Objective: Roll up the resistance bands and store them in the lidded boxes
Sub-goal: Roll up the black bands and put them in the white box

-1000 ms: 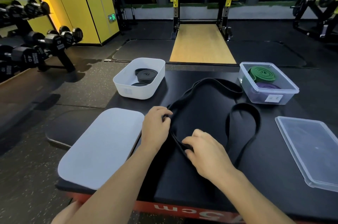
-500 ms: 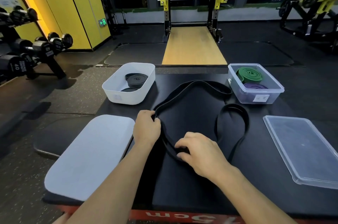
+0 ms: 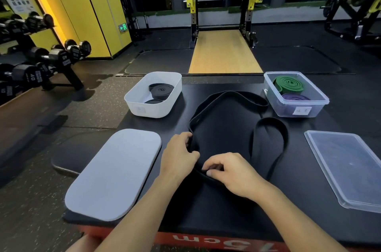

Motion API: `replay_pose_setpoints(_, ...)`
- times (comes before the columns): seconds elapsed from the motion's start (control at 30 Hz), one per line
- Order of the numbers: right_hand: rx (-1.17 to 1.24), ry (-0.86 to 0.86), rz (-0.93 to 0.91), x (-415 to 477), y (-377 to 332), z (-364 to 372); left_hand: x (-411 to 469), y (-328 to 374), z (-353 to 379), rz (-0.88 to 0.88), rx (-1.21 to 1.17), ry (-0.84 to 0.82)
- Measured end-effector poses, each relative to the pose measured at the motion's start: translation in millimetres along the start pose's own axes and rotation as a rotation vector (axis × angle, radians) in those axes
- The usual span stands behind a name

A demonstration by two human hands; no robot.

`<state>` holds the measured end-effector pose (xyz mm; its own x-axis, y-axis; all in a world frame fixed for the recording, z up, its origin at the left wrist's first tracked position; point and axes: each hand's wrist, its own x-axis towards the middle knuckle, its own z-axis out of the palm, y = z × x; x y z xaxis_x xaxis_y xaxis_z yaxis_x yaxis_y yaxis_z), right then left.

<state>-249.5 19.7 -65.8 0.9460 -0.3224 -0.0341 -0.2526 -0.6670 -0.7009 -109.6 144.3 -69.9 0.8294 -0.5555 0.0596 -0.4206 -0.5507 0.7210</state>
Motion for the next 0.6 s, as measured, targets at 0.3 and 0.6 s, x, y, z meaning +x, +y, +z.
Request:
replay_pose_setpoints(0.3,-0.051,-0.107,-0.060,-4,-6,-8,-10,-1,-3,0.026,0.158,-0.168)
replay_pose_setpoints(0.6,-0.345,-0.111,0.005,-28,-7,-30,-11,-6,1,0.078,0.097,-0.050)
